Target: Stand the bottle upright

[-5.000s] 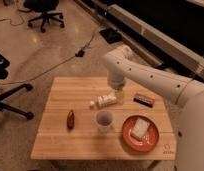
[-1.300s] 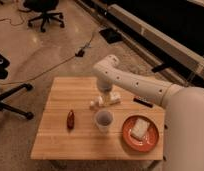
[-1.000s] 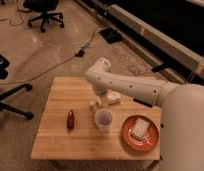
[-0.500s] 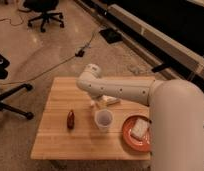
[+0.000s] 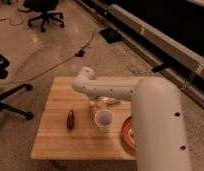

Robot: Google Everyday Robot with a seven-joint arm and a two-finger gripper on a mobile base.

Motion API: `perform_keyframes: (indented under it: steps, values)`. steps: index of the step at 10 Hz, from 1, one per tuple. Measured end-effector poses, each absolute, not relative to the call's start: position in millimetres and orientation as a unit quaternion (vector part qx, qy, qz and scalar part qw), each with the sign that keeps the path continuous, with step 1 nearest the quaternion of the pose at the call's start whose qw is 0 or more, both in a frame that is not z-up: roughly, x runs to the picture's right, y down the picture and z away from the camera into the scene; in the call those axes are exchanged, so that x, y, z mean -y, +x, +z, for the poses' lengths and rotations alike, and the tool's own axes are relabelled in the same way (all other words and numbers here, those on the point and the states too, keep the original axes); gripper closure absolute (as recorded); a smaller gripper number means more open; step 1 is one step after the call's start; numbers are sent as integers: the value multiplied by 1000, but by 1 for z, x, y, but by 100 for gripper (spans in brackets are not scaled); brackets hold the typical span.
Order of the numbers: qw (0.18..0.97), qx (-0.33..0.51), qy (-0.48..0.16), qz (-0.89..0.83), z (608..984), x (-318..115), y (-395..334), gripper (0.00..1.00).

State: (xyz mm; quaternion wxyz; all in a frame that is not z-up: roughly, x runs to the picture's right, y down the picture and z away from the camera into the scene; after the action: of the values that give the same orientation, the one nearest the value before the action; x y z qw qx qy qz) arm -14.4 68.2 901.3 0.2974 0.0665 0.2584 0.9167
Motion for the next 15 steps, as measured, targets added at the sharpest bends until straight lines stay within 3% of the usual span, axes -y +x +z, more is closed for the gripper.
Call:
perform_keyframes:
  steps: [8,15]
  values:
    - [352,-274,138,884,931,-76,-5,20]
    - [353,-278,179,875,933,-73,8,87]
